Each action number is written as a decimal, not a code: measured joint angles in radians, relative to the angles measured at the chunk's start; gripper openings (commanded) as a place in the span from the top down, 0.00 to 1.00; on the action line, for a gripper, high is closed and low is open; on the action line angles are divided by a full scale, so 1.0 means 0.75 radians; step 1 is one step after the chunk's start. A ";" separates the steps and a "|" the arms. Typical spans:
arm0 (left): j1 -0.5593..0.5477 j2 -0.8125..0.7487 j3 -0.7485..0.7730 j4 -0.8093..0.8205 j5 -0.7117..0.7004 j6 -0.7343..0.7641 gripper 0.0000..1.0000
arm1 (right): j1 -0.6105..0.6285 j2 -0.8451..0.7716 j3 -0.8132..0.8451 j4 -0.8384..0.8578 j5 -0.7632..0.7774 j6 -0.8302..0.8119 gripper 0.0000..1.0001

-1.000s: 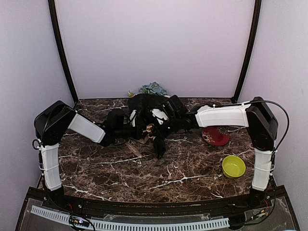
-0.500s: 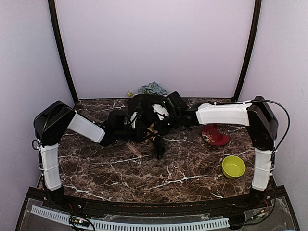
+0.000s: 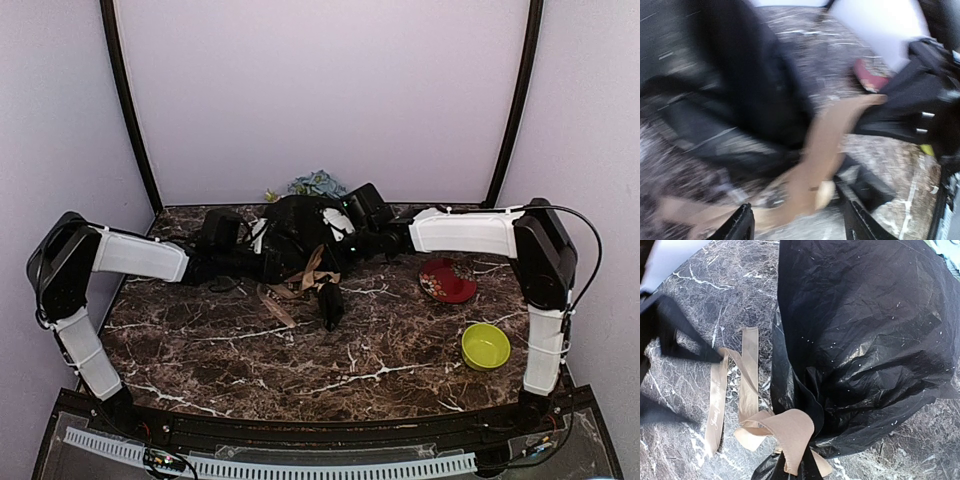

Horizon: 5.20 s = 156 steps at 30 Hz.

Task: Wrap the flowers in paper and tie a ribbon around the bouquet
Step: Cross the half-tied ribbon over the folded bouquet.

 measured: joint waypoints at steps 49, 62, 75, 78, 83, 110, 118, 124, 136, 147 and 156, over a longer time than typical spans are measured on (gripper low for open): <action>-0.163 -0.177 -0.118 -0.216 0.083 0.411 1.00 | -0.012 0.034 0.100 -0.020 -0.049 0.008 1.00; -0.305 0.131 0.382 -0.223 0.365 0.483 1.00 | -0.104 0.047 0.112 -0.028 -0.184 0.015 1.00; -0.339 0.351 0.488 -0.007 0.388 0.363 0.83 | -0.123 0.046 0.101 -0.040 -0.258 -0.028 1.00; -0.344 0.369 0.519 -0.082 0.214 0.399 0.66 | -0.130 0.046 0.097 -0.040 -0.249 -0.037 1.00; -0.362 0.374 0.546 -0.222 -0.059 0.513 0.56 | -0.140 0.043 0.094 -0.055 -0.255 -0.040 1.00; -0.072 0.138 -0.150 0.536 0.063 0.258 0.32 | -0.124 0.043 0.058 -0.055 -0.352 0.012 1.00; -0.080 0.321 -0.028 0.590 0.082 0.276 0.39 | -0.116 0.031 0.051 -0.044 -0.362 0.027 1.00; -0.079 0.360 0.017 0.576 0.048 0.311 0.56 | -0.110 -0.010 0.029 -0.026 -0.367 0.037 1.00; -0.104 0.389 0.089 0.497 -0.052 0.402 0.72 | -0.097 -0.024 0.028 -0.013 -0.406 0.042 1.00; -0.119 0.398 0.101 0.463 -0.129 0.477 0.96 | -0.085 -0.024 0.029 -0.040 -0.503 0.008 0.72; -0.119 0.398 0.101 0.462 -0.131 0.491 1.00 | -0.133 -0.025 0.049 -0.125 -0.499 -0.044 0.55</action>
